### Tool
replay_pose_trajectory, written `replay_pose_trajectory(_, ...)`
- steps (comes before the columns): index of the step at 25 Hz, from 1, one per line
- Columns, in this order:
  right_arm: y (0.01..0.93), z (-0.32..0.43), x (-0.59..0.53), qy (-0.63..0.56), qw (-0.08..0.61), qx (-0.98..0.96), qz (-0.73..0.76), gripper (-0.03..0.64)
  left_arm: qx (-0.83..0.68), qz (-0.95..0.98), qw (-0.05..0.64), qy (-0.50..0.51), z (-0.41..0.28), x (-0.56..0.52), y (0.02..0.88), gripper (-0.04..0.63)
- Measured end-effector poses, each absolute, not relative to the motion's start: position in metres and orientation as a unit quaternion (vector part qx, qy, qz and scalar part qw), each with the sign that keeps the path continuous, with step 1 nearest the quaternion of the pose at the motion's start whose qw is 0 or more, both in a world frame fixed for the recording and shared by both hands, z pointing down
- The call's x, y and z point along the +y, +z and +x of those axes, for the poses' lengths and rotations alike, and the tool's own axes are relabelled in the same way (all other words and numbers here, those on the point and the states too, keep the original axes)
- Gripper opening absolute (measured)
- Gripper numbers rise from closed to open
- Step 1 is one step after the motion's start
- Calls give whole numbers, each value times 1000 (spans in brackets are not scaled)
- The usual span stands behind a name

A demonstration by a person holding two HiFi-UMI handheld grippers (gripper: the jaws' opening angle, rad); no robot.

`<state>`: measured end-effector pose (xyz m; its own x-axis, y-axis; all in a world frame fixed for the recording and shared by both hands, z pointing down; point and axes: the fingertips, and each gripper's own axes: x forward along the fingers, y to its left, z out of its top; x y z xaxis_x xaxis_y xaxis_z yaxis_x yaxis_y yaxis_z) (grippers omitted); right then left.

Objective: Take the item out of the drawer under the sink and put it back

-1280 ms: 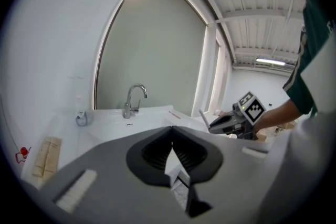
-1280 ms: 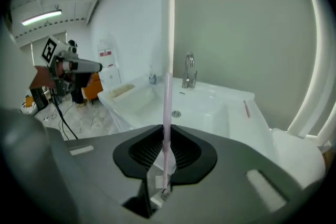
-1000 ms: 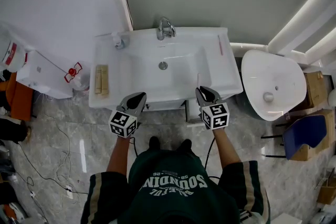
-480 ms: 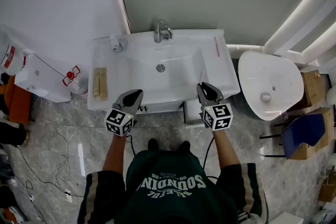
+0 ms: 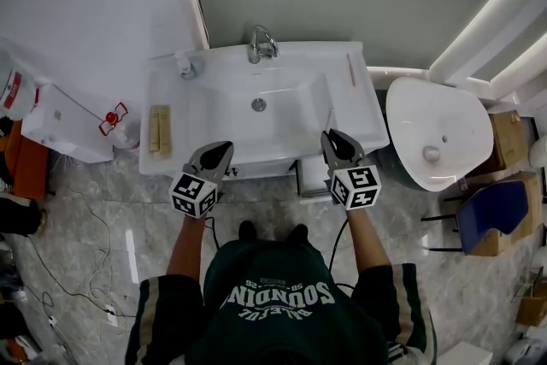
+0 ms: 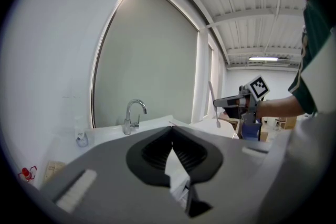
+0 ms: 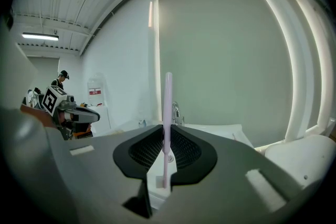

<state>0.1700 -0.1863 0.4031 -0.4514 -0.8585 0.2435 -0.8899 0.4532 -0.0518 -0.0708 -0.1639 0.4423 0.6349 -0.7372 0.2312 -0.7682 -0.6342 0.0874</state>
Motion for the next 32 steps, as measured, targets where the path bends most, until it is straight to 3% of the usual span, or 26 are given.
replay_pose_trajectory(20,462,217,-170,139,126,-837,514,49,-403,900,132,104,-16,-152,480,51)
replay_pose_trajectory(32,565,250,-152,166,228,-831,480,49,-400,889,181,130,21,-147,530,51)
